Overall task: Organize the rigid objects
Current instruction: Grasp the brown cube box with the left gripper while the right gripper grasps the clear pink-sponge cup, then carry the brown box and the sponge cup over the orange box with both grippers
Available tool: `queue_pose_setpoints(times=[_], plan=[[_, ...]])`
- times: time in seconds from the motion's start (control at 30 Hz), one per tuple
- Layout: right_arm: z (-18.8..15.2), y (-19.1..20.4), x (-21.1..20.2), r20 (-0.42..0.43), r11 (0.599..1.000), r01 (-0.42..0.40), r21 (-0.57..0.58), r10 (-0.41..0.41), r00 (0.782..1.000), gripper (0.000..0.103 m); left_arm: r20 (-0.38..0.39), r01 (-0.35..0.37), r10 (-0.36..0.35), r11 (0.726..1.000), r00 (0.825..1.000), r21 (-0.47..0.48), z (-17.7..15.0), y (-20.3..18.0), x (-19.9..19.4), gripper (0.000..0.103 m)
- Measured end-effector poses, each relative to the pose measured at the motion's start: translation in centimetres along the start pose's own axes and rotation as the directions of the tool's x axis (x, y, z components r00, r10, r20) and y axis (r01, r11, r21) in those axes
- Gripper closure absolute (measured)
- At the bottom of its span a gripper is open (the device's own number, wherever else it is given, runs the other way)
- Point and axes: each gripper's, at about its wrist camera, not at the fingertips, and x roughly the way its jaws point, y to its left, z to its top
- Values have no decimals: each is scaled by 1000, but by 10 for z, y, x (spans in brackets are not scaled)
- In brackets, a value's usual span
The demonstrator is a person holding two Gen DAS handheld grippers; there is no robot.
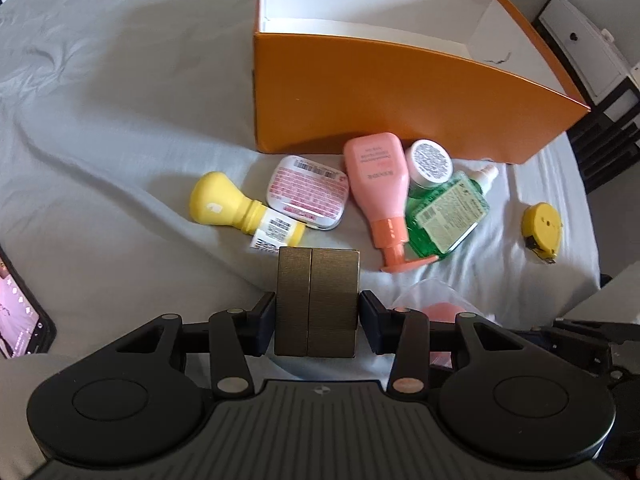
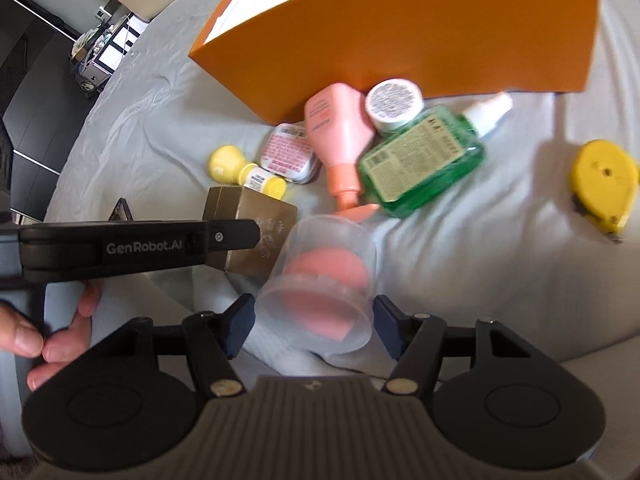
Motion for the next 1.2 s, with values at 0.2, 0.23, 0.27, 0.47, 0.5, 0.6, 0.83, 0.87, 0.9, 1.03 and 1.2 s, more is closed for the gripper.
queue_pose_setpoints(times=[0.2, 0.23, 0.27, 0.47, 0.5, 0.6, 0.83, 0.87, 0.9, 1.03, 1.2], plan=[[-4, -20, -23, 76, 992, 127, -13, -126, 989, 39, -1, -26, 26, 998, 1000, 62, -2, -17, 6, 53], [-3, -22, -23, 79, 992, 127, -8, -126, 989, 39, -3, -31, 31, 997, 1000, 67, -2, -18, 7, 52], [-3, -21, -22, 86, 991, 131, -14, -129, 988, 39, -8, -29, 30, 997, 1000, 72, -2, -18, 8, 51], [-10, -2, -12, 127, 973, 190, -132, -174, 977, 37, -12, -61, 62, 995, 998, 74, -3, -18, 11, 52], [-11, 0, -11, 128, 971, 192, -143, -174, 976, 37, -5, -73, 74, 995, 997, 73, -4, -18, 11, 53], [-13, 1, -12, 132, 970, 191, -154, -171, 976, 38, 13, -94, 93, 993, 996, 71, -5, -18, 8, 53], [-6, -7, -36, 190, 980, 157, -127, -131, 973, 38, 99, -15, 15, 1000, 995, 5, -6, -15, -19, 53], [-3, -6, -43, 210, 980, 155, -127, -127, 969, 38, 118, -6, 5, 1000, 993, 5, -6, -18, -25, 53], [1, -6, -49, 232, 979, 154, -130, -121, 965, 38, 134, 10, -10, 1000, 991, 4, -5, -20, -30, 53], [20, 1, -77, 326, 977, 142, -158, -84, 942, 38, 218, 77, -77, 997, 973, 8, 10, -28, -59, 53], [52, 9, -108, 438, 975, 135, -178, -44, 898, 38, 325, 99, -104, 995, 940, 34, 46, -37, -88, 53]])
